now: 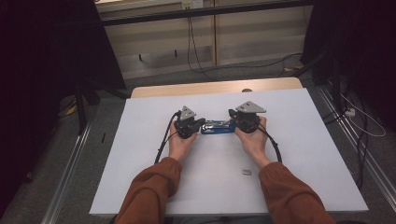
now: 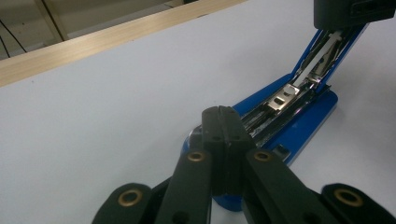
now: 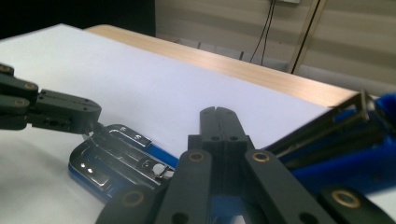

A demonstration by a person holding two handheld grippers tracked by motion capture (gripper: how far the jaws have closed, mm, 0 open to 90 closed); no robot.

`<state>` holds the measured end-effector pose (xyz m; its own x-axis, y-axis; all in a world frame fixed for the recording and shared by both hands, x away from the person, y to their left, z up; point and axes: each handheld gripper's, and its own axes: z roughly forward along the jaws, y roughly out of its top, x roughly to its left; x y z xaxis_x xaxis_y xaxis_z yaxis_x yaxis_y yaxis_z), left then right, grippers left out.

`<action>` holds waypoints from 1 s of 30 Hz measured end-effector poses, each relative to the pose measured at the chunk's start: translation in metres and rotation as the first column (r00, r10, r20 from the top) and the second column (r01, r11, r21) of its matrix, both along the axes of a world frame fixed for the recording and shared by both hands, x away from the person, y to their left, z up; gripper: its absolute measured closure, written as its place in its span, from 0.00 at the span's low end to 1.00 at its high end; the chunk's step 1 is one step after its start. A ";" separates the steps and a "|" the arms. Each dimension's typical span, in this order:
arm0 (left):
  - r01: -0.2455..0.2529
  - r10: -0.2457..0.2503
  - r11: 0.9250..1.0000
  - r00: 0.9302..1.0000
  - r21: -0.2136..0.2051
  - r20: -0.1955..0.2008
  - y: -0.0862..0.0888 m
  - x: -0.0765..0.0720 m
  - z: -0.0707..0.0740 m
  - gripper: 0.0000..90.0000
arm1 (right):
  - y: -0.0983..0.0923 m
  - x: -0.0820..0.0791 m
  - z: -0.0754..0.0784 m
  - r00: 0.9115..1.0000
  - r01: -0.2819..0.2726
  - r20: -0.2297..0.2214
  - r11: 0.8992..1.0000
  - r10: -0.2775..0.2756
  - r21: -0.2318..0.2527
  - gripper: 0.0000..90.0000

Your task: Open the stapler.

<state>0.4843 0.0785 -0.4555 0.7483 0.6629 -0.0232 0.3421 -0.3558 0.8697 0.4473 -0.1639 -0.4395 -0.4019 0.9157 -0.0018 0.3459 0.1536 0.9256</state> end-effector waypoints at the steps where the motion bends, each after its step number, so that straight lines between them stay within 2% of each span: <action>1: 0.001 -0.001 1.000 1.000 0.001 0.001 0.000 0.000 0.000 1.00 | -0.003 -0.001 -0.001 1.000 -0.001 0.001 1.000 0.001 -0.004 1.00; 7: 0.001 -0.001 1.000 1.000 0.001 0.001 0.000 0.000 0.000 1.00 | -0.005 -0.001 -0.002 1.000 -0.006 -0.002 1.000 0.006 -0.001 1.00; 21: 0.001 -0.001 1.000 1.000 0.002 0.003 0.000 0.000 0.000 1.00 | -0.018 0.000 -0.009 0.999 0.021 -0.027 1.000 -0.020 0.012 1.00; 28: 0.000 0.000 1.000 1.000 0.001 0.002 0.000 0.000 0.000 1.00 | -0.023 0.001 -0.015 0.998 0.036 -0.051 0.999 -0.036 0.002 1.00; 30: -0.001 0.001 1.000 1.000 0.000 0.002 0.000 0.000 0.000 1.00 | -0.026 0.002 -0.018 0.997 0.049 -0.058 0.999 -0.048 0.015 1.00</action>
